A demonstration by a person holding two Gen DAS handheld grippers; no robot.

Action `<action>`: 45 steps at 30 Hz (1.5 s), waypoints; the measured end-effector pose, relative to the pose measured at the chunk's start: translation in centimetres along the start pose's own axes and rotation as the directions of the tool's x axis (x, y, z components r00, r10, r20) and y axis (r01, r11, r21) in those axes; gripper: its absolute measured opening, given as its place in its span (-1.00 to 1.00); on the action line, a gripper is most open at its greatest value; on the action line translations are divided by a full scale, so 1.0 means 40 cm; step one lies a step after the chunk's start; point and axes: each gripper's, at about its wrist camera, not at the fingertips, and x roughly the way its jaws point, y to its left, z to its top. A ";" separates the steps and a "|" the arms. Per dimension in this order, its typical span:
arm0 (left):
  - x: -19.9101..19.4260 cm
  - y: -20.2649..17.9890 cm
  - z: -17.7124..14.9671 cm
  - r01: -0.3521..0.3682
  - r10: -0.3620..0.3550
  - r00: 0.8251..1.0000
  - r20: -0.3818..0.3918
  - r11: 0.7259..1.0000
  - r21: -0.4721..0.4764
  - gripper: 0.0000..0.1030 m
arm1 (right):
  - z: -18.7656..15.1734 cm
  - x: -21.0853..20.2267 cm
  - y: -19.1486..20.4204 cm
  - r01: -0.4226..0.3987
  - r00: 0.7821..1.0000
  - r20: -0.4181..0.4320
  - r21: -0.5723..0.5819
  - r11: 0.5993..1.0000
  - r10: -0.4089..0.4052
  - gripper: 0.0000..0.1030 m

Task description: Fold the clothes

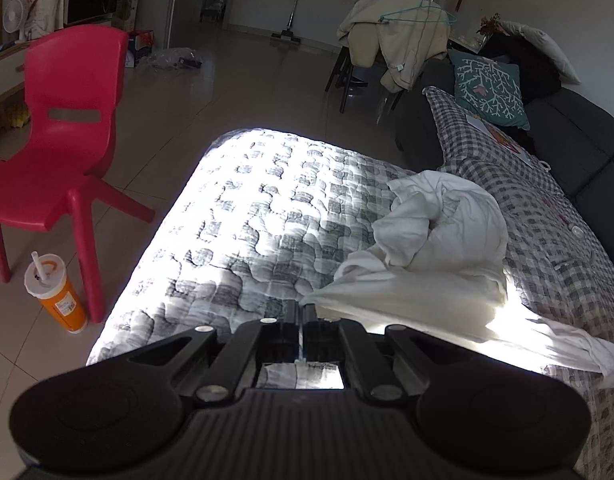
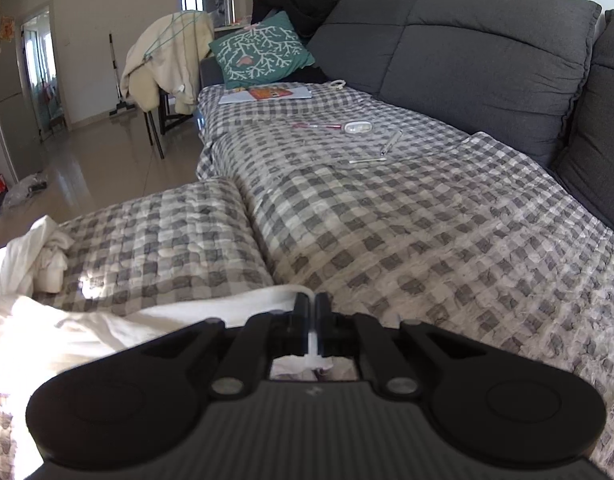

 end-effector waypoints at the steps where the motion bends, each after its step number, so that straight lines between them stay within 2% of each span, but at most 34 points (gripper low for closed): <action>1: 0.004 -0.001 -0.003 0.013 -0.013 1.000 -0.012 1.000 0.010 -0.91 | -0.002 0.004 0.003 -0.010 1.000 -0.009 -0.003 1.000 0.010 -0.92; 2: 0.008 -0.005 -0.005 0.029 -0.029 0.999 -0.021 0.999 0.016 -0.81 | -0.005 0.007 0.010 -0.022 1.000 -0.017 -0.011 1.000 0.022 -0.79; 3: 0.011 -0.011 -0.008 0.041 -0.041 0.999 -0.026 0.999 0.019 -0.74 | -0.010 0.008 0.021 -0.034 0.999 -0.025 -0.021 0.999 0.033 -0.74; 4: 0.014 -0.018 -0.010 0.049 -0.048 0.999 -0.026 0.999 0.024 -0.47 | -0.015 0.008 0.032 -0.045 0.999 -0.030 -0.026 0.999 0.044 -0.65; 5: 0.014 -0.026 -0.011 0.058 -0.057 0.998 -0.019 0.998 0.029 -0.07 | -0.018 0.009 0.045 -0.062 0.998 -0.034 -0.029 0.998 0.060 -0.57; 7: 0.011 -0.042 -0.012 0.068 -0.068 0.998 0.005 0.997 0.041 0.24 | -0.024 0.009 0.070 -0.094 0.995 -0.044 -0.033 0.995 0.093 -0.44; 10: 0.011 -0.062 -0.011 0.074 -0.077 0.996 0.036 0.995 0.063 0.28 | -0.029 0.006 0.119 -0.169 0.984 -0.058 -0.036 0.985 0.167 -0.34; 12: 0.025 -0.073 -0.012 0.076 -0.079 0.996 0.029 0.994 0.072 0.30 | -0.033 0.004 0.158 -0.210 0.976 -0.068 -0.049 0.977 0.206 -0.30; 13: 0.035 -0.076 -0.013 0.076 -0.078 0.997 0.018 0.994 0.073 0.30 | -0.036 0.002 0.180 -0.229 0.972 -0.073 -0.061 0.972 0.224 -0.29; 15: 0.055 -0.082 -0.016 0.080 -0.079 0.997 -0.010 0.994 0.073 0.07 | -0.042 -0.002 0.226 -0.263 0.963 -0.080 -0.089 0.961 0.256 -0.27; 16: 0.064 -0.082 -0.016 0.090 -0.088 0.996 -0.032 0.994 0.064 -0.48 | -0.045 -0.004 0.250 -0.277 0.959 -0.082 -0.103 0.955 0.270 -0.24; 17: 0.071 -0.081 -0.017 0.104 -0.101 0.994 -0.052 0.993 0.050 -0.80 | -0.048 -0.006 0.271 -0.291 0.956 -0.082 -0.115 0.950 0.283 -0.20; 19: 0.072 -0.076 -0.017 0.135 -0.133 0.989 -0.067 0.991 0.023 -0.89 | -0.054 -0.011 0.309 -0.321 0.946 -0.087 -0.137 0.937 0.311 -0.18; 21: 0.065 -0.072 -0.018 0.198 -0.197 0.977 -0.077 0.980 0.002 -0.91 | -0.060 -0.016 0.336 -0.357 0.934 -0.096 -0.155 0.921 0.345 -0.18; 23: 0.054 -0.072 -0.019 0.264 -0.264 0.961 -0.078 0.964 -0.009 -0.91 | -0.072 -0.022 0.362 -0.414 0.910 -0.118 -0.182 0.892 0.398 -0.17; 25: 0.043 -0.074 -0.021 0.334 -0.335 0.939 -0.074 0.942 -0.017 -0.91 | -0.083 -0.029 0.381 -0.456 0.890 -0.142 -0.207 0.866 0.434 -0.15; 28: 0.034 -0.081 -0.020 0.406 -0.408 0.910 -0.068 0.913 -0.039 -0.91 | -0.106 -0.050 0.410 -0.489 0.873 -0.160 -0.283 0.825 0.462 -0.14; 32: 0.032 -0.089 -0.018 0.507 -0.512 0.857 -0.056 0.858 -0.083 -0.92 | -0.124 -0.082 0.430 -0.537 0.842 -0.161 -0.329 0.777 0.514 -0.14; 36: 0.022 -0.099 -0.020 0.581 -0.585 0.811 -0.023 0.809 -0.092 -0.92 | -0.129 -0.098 0.437 -0.615 0.788 -0.192 -0.293 0.732 0.585 -0.14; 39: 0.015 -0.105 -0.021 0.627 -0.631 0.776 -0.016 0.774 -0.092 -0.92 | -0.137 -0.104 0.441 -0.629 0.776 -0.191 -0.286 0.722 0.601 -0.14; 40: 0.012 -0.108 -0.021 0.637 -0.640 0.768 -0.015 0.766 -0.086 -0.92 | -0.140 -0.107 0.445 -0.628 0.777 -0.184 -0.291 0.722 0.602 -0.15; 43: 0.000 -0.119 -0.023 0.646 -0.647 0.763 -0.001 0.762 -0.044 -0.92 | -0.140 -0.109 0.445 -0.639 0.768 -0.160 -0.269 0.721 0.620 -0.20; 45: -0.002 -0.120 -0.022 0.653 -0.653 0.757 0.007 0.757 -0.035 -0.92 | -0.136 -0.105 0.442 -0.647 0.761 -0.143 -0.241 0.723 0.633 -0.37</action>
